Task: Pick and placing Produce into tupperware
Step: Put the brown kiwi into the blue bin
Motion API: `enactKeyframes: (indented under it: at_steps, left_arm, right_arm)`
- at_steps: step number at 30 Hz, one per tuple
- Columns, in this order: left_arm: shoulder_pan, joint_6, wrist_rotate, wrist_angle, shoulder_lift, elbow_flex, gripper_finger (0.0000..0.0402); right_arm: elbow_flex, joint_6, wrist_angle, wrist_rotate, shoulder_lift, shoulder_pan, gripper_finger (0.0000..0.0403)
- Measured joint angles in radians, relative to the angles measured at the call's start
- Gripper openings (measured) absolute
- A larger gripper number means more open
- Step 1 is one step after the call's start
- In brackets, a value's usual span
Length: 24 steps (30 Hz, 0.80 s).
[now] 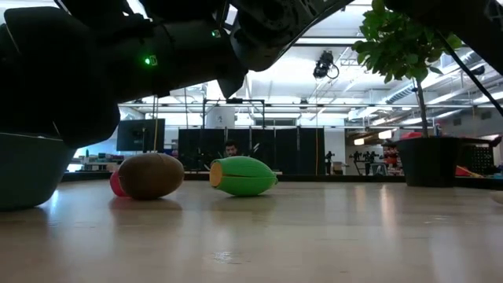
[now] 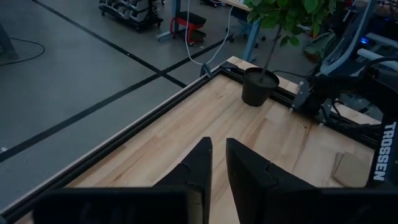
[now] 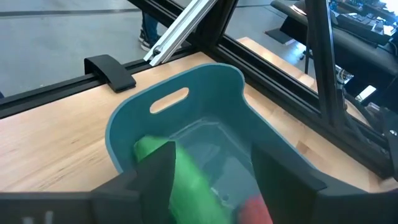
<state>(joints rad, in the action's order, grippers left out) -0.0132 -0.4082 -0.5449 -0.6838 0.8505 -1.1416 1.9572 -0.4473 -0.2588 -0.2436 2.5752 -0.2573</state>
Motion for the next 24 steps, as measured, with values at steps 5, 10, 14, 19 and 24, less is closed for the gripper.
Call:
enactKeyframes:
  at_steps: [5, 10, 14, 19, 24]
  left_arm:
    - [0.000, 0.000, 0.000, -0.001, 0.000, 0.000, 0.0049]
    - [-0.001, 0.031, 0.001, -0.023, 0.000, 0.000, 0.0060]
    - [-0.001, 0.035, 0.002, -0.031, 0.000, 0.000, 0.0079]
    - [-0.001, 0.009, 0.093, -0.056, 0.034, 0.000, 0.0111]
    - [-0.019, -0.098, 0.272, -0.093, 0.157, 0.001, 0.0137]
  right_arm:
    - [0.000, -0.001, 0.017, 0.004, -0.024, 0.000, 0.0230]
    - [0.001, -0.001, 0.051, 0.008, -0.136, 0.000, 0.0224]
    - [0.001, -0.001, 0.146, 0.008, -0.240, 0.002, 0.0218]
    - [0.002, -0.001, 0.446, 0.008, -0.386, 0.003, 0.0212]
    - [0.000, 0.023, 0.909, 0.019, -0.484, 0.020, 0.0200]
